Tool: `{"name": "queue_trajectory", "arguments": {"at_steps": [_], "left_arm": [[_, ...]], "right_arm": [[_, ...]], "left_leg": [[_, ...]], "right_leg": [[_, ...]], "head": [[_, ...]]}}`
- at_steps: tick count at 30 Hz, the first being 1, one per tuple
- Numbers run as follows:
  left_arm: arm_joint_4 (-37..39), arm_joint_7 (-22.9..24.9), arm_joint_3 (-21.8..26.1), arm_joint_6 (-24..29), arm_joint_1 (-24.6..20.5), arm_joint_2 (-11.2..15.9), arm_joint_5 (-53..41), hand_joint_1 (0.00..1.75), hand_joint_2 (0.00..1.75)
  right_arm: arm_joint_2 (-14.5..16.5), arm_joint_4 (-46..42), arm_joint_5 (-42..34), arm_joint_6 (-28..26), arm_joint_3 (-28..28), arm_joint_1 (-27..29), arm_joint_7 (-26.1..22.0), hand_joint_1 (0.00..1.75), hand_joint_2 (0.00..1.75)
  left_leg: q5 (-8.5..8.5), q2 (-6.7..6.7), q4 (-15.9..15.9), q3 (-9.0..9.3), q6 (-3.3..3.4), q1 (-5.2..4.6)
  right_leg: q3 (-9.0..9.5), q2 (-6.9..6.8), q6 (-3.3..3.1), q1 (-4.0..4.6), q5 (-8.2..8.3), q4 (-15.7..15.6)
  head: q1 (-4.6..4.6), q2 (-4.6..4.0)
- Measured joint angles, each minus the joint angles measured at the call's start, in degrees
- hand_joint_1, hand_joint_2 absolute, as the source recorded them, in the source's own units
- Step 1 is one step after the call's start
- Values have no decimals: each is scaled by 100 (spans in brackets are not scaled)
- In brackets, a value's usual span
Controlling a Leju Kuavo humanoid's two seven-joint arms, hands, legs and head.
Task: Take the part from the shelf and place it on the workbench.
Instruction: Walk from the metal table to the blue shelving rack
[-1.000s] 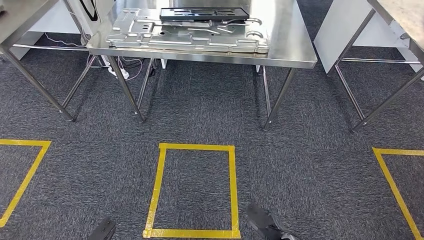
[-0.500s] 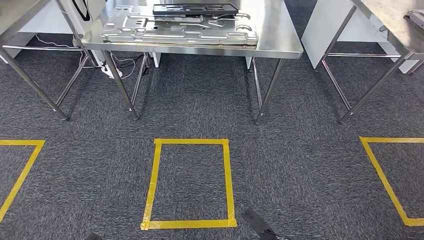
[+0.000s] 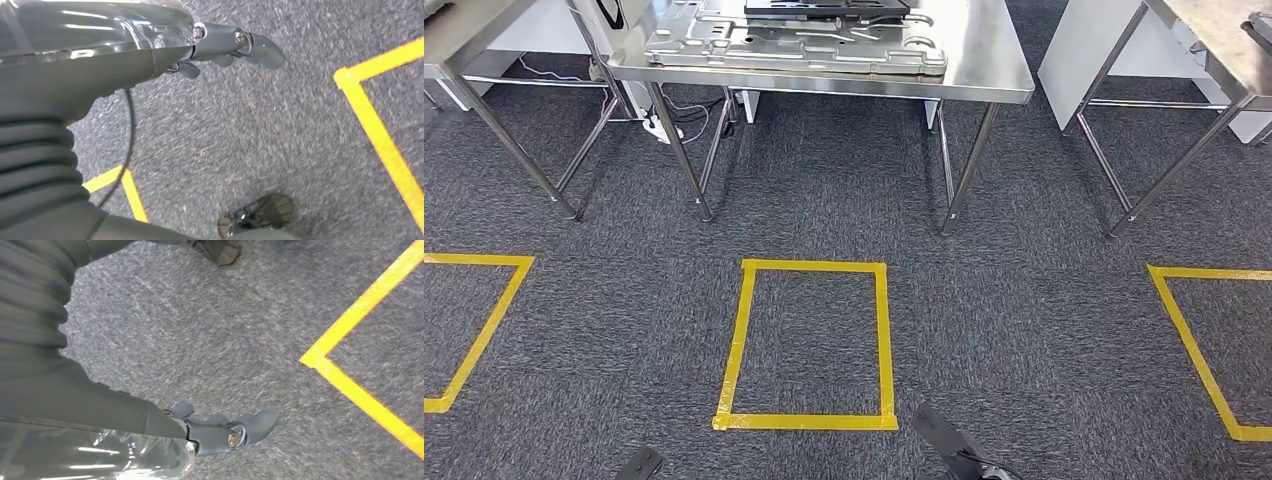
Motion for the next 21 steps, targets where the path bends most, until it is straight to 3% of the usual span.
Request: {"name": "queue_trajectory", "arguments": {"at_steps": [1, 3, 5, 6, 7, 8, 9, 11, 13, 17, 19, 21], "left_arm": [[4, 14, -1, -6, 2, -14, -8, 0, 175], [10, 48, -1, -12, 9, -31, -25, 0, 175], [11, 69, -1, -20, 13, -35, -36, 0, 175], [11, 70, -1, -21, 16, -37, -36, 0, 175], [11, 72, -1, -22, 19, -37, -35, 0, 175], [11, 72, -1, -22, 21, -37, -33, 0, 175], [11, 72, -1, -22, 22, -37, -28, 0, 175], [12, 86, -16, -19, 39, -37, 35, 0, 175], [14, 140, -96, 3, 111, -36, 225, 0, 175], [6, 289, -340, 82, 316, -29, 795, 0, 0], [-46, 368, -485, 137, 341, -6, 1113, 0, 0], [-143, 451, -639, 190, 361, 27, 1438, 0, 0]], "right_arm": [[-20, 0, 0, -22, -4, 11, 11, 0, 175], [-56, 0, 13, -76, -22, 27, 12, 0, 175], [-82, 0, 44, -129, -46, 45, -6, 0, 175], [-88, 0, 58, -147, -55, 60, -15, 0, 175], [-92, 0, 69, -159, -64, 77, -25, 0, 175], [-95, 0, 78, -164, -71, 92, -33, 0, 175], [-96, 0, 81, -164, -77, 103, -40, 0, 175], [-103, -21, 77, -156, -92, 114, -50, 0, 175], [-121, -89, 17, -130, -123, 127, -48, 0, 175], [-148, -204, -221, -25, -199, 230, -2, 0, 175], [-155, -235, -355, 43, -242, 304, 35, 0, 175], [-158, -248, -492, 112, -289, 414, 74, 0, 175]], "left_leg": [[-10, -2, -7, -10, -27, -1], [-285, -10, 214, -91, -42, -13], [-803, -22, 897, -267, -32, -34], [-972, -27, 1257, -334, -33, -47], [-1050, -30, 1512, -342, -32, -60], [-1005, -31, 1531, -249, -30, -65], [-884, -29, 1311, -46, -29, -64], [-668, -23, 493, 511, -31, -57], [-634, -27, -22, 808, -17, -59], [-628, -47, -87, 761, 84, -48], [-585, -43, -98, 698, 170, -27], [-555, -33, -97, 634, 217, -25]], "right_leg": [[-35, -6, -45, -13, 52, -31], [-112, -18, -153, -48, 172, -85], [-195, -25, -215, -38, 250, -83], [-235, -27, -221, -23, 280, -78], [-274, -28, -221, -12, 310, -72], [-306, -29, -214, -7, 332, -64], [-329, -29, -205, -9, 347, -51], [-369, -29, -173, -7, 351, 6], [-419, -25, -127, 14, 352, 86], [-499, -15, -36, 16, 302, 199], [-707, -12, 13, -9, -9, 642], [-1027, -12, 44, -32, -361, 1372]], "head": [[-8, 0], [-71, 0], [-160, 0], [-187, 0], [-205, 0], [-213, 0], [-217, 0], [-236, 0], [-256, 0], [-237, 0], [-175, 0], [-99, 0]]}}
